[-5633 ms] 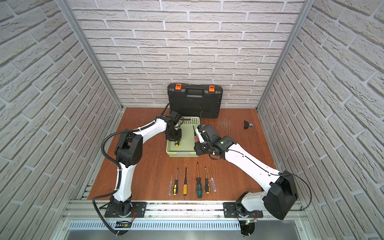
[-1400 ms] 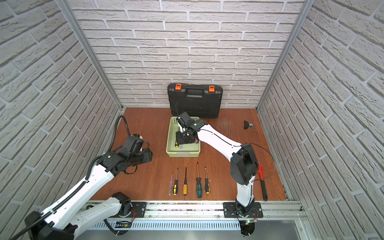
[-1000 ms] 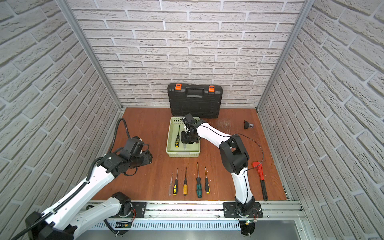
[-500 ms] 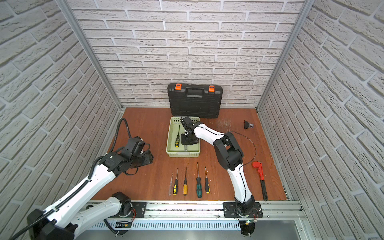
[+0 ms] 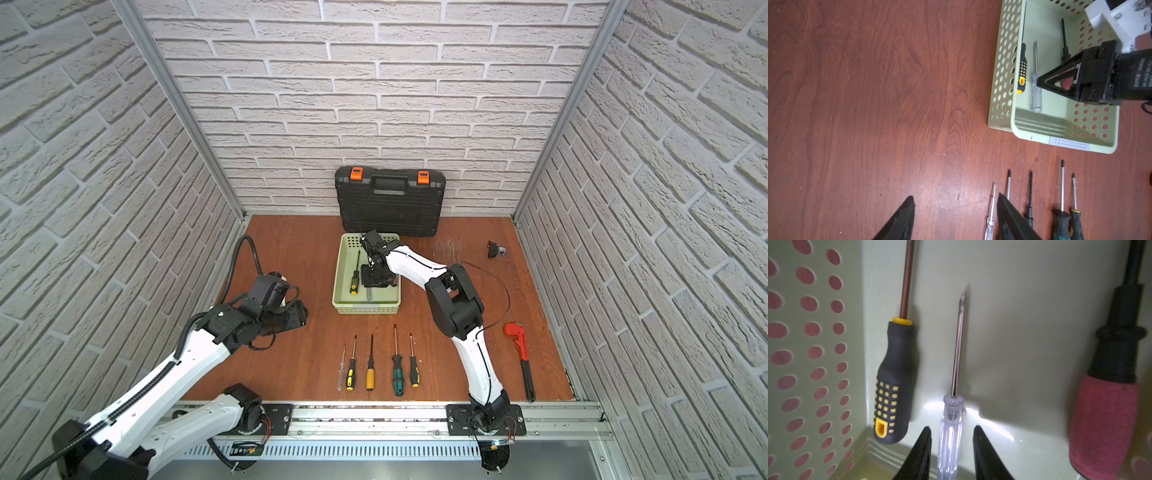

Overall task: Put the screwdriver in the bin
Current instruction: Place the screwdriver into the bin, then pick up the screwdriver from the bottom-center of the table.

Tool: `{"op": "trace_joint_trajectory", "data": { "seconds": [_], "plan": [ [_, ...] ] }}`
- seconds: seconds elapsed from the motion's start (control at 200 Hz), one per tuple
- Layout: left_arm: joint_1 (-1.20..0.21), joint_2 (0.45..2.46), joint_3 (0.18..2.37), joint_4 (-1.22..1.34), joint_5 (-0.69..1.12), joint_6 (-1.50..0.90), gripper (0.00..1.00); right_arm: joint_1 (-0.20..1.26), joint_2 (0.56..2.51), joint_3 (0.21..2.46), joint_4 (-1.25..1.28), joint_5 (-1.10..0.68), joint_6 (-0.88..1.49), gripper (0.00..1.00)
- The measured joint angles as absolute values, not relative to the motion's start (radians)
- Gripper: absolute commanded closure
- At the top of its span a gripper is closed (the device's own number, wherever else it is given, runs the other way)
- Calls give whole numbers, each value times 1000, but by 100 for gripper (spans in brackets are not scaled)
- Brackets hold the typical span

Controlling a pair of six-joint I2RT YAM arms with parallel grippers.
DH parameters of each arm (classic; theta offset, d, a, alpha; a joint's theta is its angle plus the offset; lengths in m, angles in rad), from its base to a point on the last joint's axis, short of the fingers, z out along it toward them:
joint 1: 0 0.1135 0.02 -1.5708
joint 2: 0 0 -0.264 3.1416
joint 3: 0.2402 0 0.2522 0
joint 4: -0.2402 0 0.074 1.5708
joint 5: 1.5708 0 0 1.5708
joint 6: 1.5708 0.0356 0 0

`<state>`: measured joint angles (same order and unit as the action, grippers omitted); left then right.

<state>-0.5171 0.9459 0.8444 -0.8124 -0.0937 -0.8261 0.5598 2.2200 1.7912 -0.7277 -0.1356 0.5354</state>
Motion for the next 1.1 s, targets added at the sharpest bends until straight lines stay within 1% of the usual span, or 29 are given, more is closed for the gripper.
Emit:
{"op": "trace_joint_trajectory", "data": {
  "seconds": [0.27,0.37,0.465,0.615,0.79,0.935,1.1],
  "plan": [
    [-537,960,852,-849,-22,-815,42,572,2186,1840,-762,-119,512,67],
    [-583,991,863,-865,7,-814,43,596,2110,1836,-774,-92,495,67],
    [-651,1023,863,-868,27,-822,43,628,1985,1800,-761,-79,485,67],
    [-804,1070,850,-846,36,-863,44,685,1746,1669,-700,-45,478,67],
    [-958,1159,799,-776,41,-949,47,730,1537,1418,-642,-15,490,66],
    [-1016,1273,783,-714,41,-1001,49,728,1477,1251,-645,9,502,66],
    [-1057,1348,782,-668,33,-1060,51,725,1452,1198,-660,28,501,66]
  ]
}}
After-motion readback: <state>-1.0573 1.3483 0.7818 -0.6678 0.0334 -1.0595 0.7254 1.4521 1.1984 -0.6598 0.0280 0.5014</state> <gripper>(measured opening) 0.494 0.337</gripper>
